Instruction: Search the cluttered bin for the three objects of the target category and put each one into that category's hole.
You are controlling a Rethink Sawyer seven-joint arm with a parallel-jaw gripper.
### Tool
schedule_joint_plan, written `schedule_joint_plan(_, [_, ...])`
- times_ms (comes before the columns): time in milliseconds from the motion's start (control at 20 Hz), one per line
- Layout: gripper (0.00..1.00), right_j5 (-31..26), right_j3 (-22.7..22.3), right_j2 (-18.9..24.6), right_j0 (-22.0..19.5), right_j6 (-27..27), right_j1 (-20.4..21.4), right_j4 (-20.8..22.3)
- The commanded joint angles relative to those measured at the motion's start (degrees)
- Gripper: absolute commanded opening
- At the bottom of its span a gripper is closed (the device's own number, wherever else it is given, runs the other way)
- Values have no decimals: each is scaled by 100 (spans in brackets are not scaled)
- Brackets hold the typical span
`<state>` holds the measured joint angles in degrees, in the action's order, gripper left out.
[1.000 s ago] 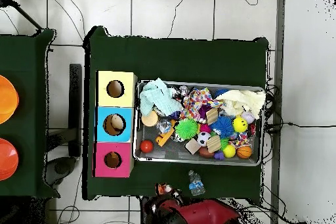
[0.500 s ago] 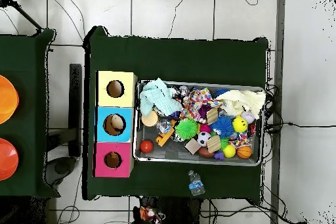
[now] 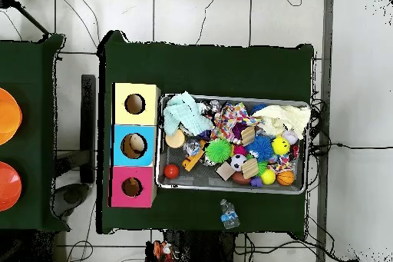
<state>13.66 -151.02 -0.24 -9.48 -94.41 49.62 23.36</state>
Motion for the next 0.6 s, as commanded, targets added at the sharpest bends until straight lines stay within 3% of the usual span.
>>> schedule_joint_plan(50, [0,409,-100,-209,103,-1499,-657,-211])
schedule_joint_plan(250, [0,649,-31,-330,329,-1642,-920,-257])
schedule_joint_plan(600, [0,385,-224,-228,800,-1786,-571,-763])
